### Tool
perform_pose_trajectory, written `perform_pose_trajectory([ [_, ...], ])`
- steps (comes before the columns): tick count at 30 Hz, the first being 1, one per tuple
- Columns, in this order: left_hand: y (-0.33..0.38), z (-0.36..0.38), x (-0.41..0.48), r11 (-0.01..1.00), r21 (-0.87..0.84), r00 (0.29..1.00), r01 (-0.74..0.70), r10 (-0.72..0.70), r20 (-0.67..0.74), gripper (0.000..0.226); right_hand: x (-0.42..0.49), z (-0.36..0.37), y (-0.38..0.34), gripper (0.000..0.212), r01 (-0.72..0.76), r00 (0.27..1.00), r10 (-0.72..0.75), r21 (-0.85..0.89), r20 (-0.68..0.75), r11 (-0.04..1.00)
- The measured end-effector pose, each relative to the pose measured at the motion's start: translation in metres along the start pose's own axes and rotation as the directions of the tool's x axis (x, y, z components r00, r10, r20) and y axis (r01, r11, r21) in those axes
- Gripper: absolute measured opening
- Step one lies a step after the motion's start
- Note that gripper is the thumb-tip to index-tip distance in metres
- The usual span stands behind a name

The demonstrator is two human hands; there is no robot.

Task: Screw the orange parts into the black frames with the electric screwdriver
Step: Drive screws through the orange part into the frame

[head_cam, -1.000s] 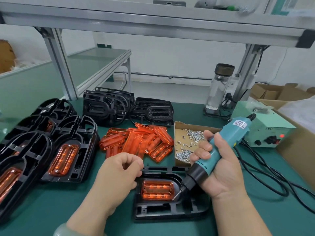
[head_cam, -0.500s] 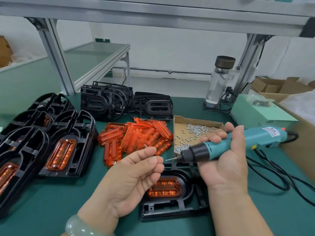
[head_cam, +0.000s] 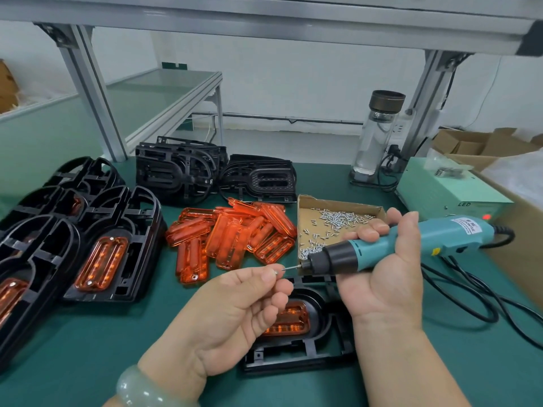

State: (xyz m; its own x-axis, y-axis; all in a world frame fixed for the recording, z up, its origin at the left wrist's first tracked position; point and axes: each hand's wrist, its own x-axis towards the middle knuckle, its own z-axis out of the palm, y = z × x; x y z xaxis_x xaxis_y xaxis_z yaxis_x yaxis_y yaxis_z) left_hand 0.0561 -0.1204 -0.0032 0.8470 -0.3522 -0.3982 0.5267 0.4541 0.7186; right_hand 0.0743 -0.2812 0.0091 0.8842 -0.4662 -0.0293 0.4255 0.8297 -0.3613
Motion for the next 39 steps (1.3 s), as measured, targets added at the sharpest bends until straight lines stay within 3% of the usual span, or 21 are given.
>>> perform_pose_trajectory([
  [12, -0.0009, -0.0013, 0.0004, 0.999, 0.044, 0.999, -0.024, 0.023, 0.024, 0.029, -0.001, 0.0013, 0.0002, 0.019, 0.007, 1.0, -0.007, -0.029, -0.008, 1.0],
  [28, -0.0033, -0.0017, -0.0013, 0.958, 0.216, 0.982, -0.186, 0.176, 0.067, 0.017, -0.0023, 0.0026, 0.0005, 0.018, 0.0, 1.0, 0.0, -0.037, 0.002, 0.999],
  [39, -0.0062, 0.0005, -0.0027, 0.815, 0.451, 0.923, -0.364, 0.381, 0.058, 0.016, -0.0033, 0.001, -0.0004, 0.017, 0.016, 0.999, -0.015, -0.036, 0.043, 0.999],
])
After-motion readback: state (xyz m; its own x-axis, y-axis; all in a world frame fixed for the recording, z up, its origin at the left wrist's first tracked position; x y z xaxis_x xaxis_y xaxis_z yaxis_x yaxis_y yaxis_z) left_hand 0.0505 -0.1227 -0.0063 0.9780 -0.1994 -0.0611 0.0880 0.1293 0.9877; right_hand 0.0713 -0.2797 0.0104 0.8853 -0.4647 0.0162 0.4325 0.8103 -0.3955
